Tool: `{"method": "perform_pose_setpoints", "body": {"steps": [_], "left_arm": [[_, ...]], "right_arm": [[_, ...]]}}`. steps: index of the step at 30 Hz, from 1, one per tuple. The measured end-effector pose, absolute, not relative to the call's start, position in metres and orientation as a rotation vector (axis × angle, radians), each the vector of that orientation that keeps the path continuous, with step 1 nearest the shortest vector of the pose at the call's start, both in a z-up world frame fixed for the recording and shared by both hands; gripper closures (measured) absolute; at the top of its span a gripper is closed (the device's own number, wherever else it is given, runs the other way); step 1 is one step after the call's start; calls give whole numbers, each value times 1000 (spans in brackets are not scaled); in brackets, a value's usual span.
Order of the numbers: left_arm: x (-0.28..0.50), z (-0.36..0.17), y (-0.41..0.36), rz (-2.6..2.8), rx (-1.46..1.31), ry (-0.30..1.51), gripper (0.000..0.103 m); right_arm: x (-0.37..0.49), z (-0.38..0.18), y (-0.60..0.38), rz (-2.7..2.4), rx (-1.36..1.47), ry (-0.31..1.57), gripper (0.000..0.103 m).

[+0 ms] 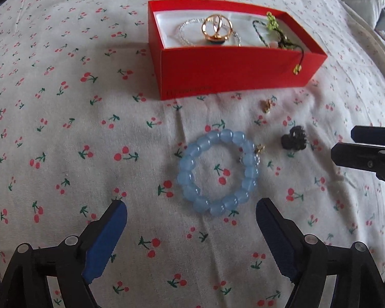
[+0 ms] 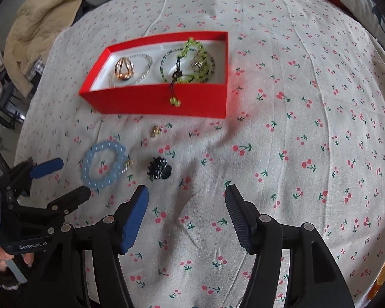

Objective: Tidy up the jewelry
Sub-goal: 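Grasp the light-blue bead bracelet with the left tool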

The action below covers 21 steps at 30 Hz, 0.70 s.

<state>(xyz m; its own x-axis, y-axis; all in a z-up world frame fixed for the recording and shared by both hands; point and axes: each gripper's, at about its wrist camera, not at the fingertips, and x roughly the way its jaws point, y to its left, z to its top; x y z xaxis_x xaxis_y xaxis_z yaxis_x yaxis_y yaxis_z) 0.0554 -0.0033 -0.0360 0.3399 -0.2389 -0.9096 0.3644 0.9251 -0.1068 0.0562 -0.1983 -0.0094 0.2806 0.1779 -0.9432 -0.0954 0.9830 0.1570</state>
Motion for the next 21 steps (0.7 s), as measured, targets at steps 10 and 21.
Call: {"method": "perform_pose_setpoints", "body": {"steps": [10, 21], "left_arm": [[40, -52, -3, -430, 239, 1055, 7], [48, -57, -10, -440, 250, 975, 2]], "right_arm": [[39, -43, -177, 237, -80, 1249, 16], [35, -53, -167, 302, -176, 1124, 0]]}}
